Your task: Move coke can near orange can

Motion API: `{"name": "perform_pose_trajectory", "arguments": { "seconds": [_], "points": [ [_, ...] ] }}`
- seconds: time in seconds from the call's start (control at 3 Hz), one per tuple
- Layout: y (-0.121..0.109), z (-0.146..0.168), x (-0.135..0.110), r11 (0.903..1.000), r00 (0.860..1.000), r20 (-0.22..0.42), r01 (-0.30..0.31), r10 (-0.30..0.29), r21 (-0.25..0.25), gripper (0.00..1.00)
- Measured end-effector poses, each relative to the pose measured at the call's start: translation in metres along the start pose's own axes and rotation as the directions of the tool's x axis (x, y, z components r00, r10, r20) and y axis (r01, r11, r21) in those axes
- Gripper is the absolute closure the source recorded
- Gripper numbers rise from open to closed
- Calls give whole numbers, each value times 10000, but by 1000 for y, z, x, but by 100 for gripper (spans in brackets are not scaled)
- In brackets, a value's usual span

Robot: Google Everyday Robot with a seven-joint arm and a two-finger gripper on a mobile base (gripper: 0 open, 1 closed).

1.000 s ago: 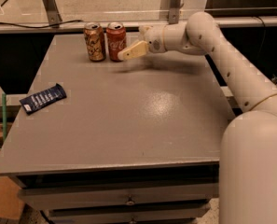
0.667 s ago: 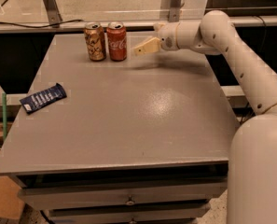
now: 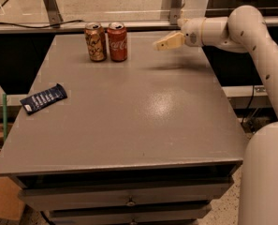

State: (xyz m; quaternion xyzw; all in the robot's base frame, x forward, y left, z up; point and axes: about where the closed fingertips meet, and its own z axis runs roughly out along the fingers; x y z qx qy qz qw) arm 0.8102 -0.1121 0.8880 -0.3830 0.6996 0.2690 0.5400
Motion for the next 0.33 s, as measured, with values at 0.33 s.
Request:
{"name": "perform_pose_trajectory", "arguments": {
  "seconds": [0.33],
  "points": [
    [0,-1,-1,10000,10000,3,12,-12,4,0]
  ]
}}
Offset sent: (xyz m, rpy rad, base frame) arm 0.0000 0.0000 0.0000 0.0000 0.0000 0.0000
